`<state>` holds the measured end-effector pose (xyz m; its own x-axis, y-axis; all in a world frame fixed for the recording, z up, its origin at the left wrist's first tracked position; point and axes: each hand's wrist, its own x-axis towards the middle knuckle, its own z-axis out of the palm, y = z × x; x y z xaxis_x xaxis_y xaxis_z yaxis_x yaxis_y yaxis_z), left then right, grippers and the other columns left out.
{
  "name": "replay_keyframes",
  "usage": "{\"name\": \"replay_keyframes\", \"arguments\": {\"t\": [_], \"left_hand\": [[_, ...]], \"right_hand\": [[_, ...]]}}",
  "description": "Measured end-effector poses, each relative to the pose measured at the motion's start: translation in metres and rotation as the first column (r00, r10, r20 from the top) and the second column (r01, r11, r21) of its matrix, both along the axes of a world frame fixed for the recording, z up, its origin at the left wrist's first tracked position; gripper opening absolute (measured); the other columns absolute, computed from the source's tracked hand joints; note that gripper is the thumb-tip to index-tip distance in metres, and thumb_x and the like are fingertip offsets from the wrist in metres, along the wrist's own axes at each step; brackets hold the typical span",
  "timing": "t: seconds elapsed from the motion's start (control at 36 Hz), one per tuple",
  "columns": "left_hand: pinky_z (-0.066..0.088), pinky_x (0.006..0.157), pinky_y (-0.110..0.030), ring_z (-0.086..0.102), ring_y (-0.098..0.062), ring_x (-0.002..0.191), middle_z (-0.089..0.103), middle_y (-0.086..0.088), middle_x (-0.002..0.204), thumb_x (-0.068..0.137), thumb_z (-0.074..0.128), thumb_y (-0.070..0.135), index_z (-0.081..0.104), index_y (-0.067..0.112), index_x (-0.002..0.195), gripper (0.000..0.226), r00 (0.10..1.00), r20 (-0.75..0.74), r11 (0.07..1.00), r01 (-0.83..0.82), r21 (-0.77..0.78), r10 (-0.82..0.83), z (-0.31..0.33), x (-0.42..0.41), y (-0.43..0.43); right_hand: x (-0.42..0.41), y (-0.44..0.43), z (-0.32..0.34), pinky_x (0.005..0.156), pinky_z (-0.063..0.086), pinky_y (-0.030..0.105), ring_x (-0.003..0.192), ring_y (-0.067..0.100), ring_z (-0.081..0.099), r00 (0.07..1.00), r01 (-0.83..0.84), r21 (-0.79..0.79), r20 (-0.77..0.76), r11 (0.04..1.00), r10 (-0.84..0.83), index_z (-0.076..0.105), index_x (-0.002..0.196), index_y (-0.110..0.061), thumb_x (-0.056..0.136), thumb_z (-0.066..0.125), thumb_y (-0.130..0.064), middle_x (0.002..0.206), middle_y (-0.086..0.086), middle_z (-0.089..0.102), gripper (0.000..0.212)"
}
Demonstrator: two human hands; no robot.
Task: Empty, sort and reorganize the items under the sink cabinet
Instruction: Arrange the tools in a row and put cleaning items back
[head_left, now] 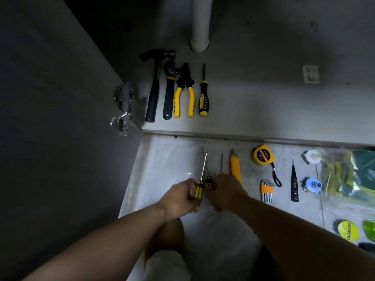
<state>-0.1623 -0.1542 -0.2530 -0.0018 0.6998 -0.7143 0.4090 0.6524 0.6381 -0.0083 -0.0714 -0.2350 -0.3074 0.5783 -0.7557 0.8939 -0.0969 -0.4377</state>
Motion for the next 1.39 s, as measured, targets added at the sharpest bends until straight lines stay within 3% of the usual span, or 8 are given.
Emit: {"name": "replay_keyframes", "arguments": {"t": [0.19, 0.39, 0.47, 0.61, 0.75, 0.97, 1.17, 1.39], "left_hand": [[0.058, 0.086, -0.053, 0.071, -0.029, 0.097, 0.071, -0.018, 0.104, 0.088, 0.070, 0.002, 0.057, 0.009, 0.116, 0.032, 0.974, 0.219, 0.987, 0.021, 0.157, -0.056, 0.027, 0.023, 0.004], [0.057, 0.092, -0.047, 0.071, -0.024, 0.101, 0.072, -0.010, 0.104, 0.093, 0.071, 0.012, 0.055, 0.006, 0.114, 0.027, 0.949, 0.315, 0.893, -0.151, 0.423, 0.011, 0.083, 0.047, 0.057], [0.059, 0.072, -0.032, 0.067, -0.018, 0.076, 0.064, -0.004, 0.079, 0.095, 0.069, 0.024, 0.052, 0.021, 0.102, 0.019, 0.972, 0.213, 0.805, -0.202, 0.558, 0.096, 0.099, 0.042, 0.089], [0.060, 0.068, -0.039, 0.070, -0.008, 0.062, 0.063, 0.008, 0.066, 0.089, 0.073, 0.030, 0.054, 0.026, 0.084, 0.020, 0.953, -0.112, 0.802, -0.171, 0.573, 0.283, 0.108, 0.017, 0.149], [0.055, 0.067, -0.035, 0.067, -0.023, 0.076, 0.069, -0.005, 0.070, 0.081, 0.069, 0.030, 0.066, 0.012, 0.072, 0.021, 0.868, -0.475, 0.892, 0.095, 0.442, 0.143, 0.119, 0.001, 0.189], [0.033, 0.052, -0.028, 0.064, -0.026, 0.075, 0.058, -0.005, 0.070, 0.081, 0.073, 0.029, 0.048, 0.013, 0.063, 0.034, 0.795, -0.601, 0.888, 0.215, 0.406, 0.082, 0.115, 0.013, 0.209], [0.039, 0.060, -0.034, 0.065, -0.035, 0.094, 0.061, -0.014, 0.109, 0.088, 0.069, 0.023, 0.048, 0.012, 0.117, 0.038, 0.722, -0.681, 0.816, 0.318, 0.482, 0.121, 0.102, 0.021, 0.198], [0.036, 0.091, -0.038, 0.040, -0.029, 0.128, 0.054, 0.004, 0.131, 0.086, 0.056, 0.017, 0.059, 0.032, 0.131, 0.048, 0.468, -0.880, 0.660, 0.635, 0.403, 0.087, 0.100, 0.017, 0.172]], "right_hand": [[0.053, 0.021, 0.062, 0.054, 0.060, 0.029, 0.057, 0.021, 0.072, 0.986, -0.045, -0.432, -0.162, 0.901, -0.028, 0.067, 0.097, -0.001, 0.092, 0.068, -0.015, 0.063, 0.010, 0.072, 0.014], [0.094, 0.066, 0.133, 0.059, 0.058, 0.031, 0.074, 0.032, 0.074, 0.955, -0.066, -0.396, -0.291, 0.916, -0.056, 0.061, 0.099, -0.007, 0.095, 0.066, -0.021, 0.079, 0.014, 0.069, 0.015], [0.090, 0.081, 0.146, 0.058, 0.058, 0.032, 0.067, 0.029, 0.072, 0.908, 0.064, -0.271, -0.384, 0.961, -0.169, 0.064, 0.088, -0.013, 0.093, 0.070, -0.024, 0.076, 0.010, 0.070, 0.013], [0.062, 0.103, 0.140, 0.056, 0.058, 0.030, 0.067, 0.027, 0.075, 0.819, 0.321, -0.082, -0.475, 0.943, -0.320, 0.059, 0.085, -0.005, 0.091, 0.072, -0.016, 0.067, 0.012, 0.067, 0.018], [0.032, 0.125, 0.122, 0.054, 0.060, 0.031, 0.066, 0.028, 0.075, 0.783, 0.458, -0.086, -0.433, 0.885, -0.447, 0.060, 0.094, 0.001, 0.091, 0.072, -0.014, 0.067, 0.016, 0.070, 0.019], [-0.001, 0.163, 0.091, 0.047, 0.057, 0.026, 0.050, 0.020, 0.071, 0.836, 0.498, 0.118, -0.328, 0.859, -0.440, 0.059, 0.079, -0.011, 0.089, 0.069, -0.015, 0.051, 0.004, 0.068, 0.015], [-0.008, 0.167, 0.076, 0.069, 0.063, 0.049, 0.063, 0.030, 0.074, 0.861, 0.495, 0.263, -0.278, 0.828, -0.426, 0.056, 0.071, -0.015, 0.085, 0.067, -0.017, 0.066, 0.013, 0.072, 0.018], [-0.007, 0.148, 0.066, 0.077, 0.047, 0.033, 0.100, 0.033, 0.060, 0.917, 0.370, 0.487, -0.328, 0.791, -0.227, 0.050, 0.125, -0.018, 0.074, 0.073, -0.015, 0.111, 0.012, 0.061, 0.057]]}}
